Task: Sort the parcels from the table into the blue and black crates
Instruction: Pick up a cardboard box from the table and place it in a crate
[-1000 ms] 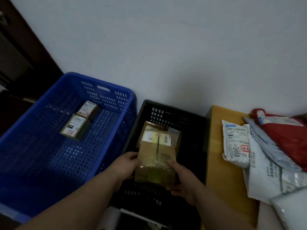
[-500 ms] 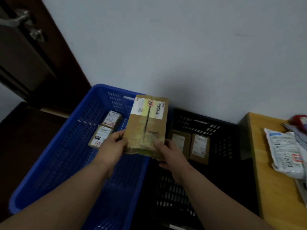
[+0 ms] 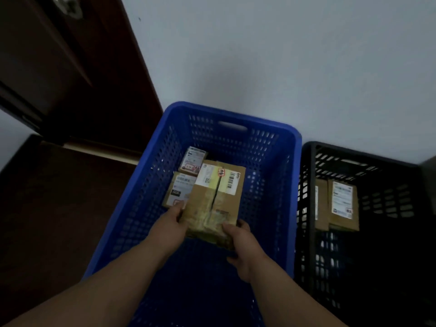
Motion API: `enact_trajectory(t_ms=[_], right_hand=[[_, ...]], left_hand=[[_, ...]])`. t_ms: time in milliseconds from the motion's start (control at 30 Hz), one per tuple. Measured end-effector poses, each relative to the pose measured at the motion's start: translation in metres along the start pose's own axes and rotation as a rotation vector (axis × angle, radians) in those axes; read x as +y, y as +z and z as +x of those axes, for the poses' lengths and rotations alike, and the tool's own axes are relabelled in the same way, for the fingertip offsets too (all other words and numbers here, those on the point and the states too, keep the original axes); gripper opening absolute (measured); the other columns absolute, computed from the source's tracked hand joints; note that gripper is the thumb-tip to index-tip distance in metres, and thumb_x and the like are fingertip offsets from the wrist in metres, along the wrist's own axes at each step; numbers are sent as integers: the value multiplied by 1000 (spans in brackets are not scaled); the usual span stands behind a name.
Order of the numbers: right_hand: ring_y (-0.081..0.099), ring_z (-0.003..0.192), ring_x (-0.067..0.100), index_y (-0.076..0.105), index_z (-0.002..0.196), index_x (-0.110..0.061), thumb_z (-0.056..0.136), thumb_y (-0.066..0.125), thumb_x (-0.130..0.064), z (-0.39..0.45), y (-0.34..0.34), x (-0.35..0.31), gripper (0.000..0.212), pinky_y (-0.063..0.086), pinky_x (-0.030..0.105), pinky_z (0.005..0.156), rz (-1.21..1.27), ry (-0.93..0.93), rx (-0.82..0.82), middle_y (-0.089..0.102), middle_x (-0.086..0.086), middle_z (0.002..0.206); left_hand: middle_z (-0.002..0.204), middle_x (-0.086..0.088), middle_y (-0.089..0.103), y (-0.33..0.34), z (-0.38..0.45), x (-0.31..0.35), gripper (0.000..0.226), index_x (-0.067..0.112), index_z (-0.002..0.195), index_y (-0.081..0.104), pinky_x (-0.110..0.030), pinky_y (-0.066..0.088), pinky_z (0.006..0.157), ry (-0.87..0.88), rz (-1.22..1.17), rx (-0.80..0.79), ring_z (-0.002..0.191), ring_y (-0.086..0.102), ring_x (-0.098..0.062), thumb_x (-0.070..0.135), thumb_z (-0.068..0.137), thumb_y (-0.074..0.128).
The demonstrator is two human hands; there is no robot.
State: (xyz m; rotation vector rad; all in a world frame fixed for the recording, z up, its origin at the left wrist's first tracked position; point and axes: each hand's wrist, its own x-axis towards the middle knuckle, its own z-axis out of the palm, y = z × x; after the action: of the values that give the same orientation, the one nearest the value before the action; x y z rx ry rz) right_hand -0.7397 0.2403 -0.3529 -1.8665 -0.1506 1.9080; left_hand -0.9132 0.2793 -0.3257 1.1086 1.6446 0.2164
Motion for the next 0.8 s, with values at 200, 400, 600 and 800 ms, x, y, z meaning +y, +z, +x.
enact_trajectory(t_ms=[200, 400, 600, 800], right_hand=[[55, 101, 21, 24, 146, -37, 96, 57, -32, 83, 0, -24, 60, 40, 44, 94, 39, -1, 85, 54, -7, 114], [51, 105, 20, 26, 148, -35, 97, 52, -25, 165, 11, -44, 58, 43, 37, 85, 15, -46, 119, 50, -2, 130], [47, 116, 25, 9, 156, -29, 103, 36, -14, 228, 19, -41, 62, 44, 42, 103, -150, 1, 166, 30, 3, 153], [42, 131, 24, 15, 155, -28, 97, 49, -1, 248, 17, -45, 73, 42, 30, 102, -249, -121, 184, 32, 0, 154]], left_hand=[[147, -2, 41, 24, 79, -12, 48, 31, 147, 35, -30, 41, 102, 79, 189, -52, 125, 46, -19, 25, 100, 46], [152, -10, 31, 38, 158, -29, 56, 29, 152, 25, -41, 31, 114, 109, 446, -70, 135, 35, -30, 25, 99, 45], [162, -1, 6, 53, 200, -59, 60, 38, 152, 19, -43, 15, 117, 85, 843, -165, 144, 14, -29, 41, 98, 44], [157, 7, 7, 60, 208, -77, 62, 34, 149, 26, -41, 20, 111, 63, 879, -76, 136, 20, -25, 43, 93, 52]])
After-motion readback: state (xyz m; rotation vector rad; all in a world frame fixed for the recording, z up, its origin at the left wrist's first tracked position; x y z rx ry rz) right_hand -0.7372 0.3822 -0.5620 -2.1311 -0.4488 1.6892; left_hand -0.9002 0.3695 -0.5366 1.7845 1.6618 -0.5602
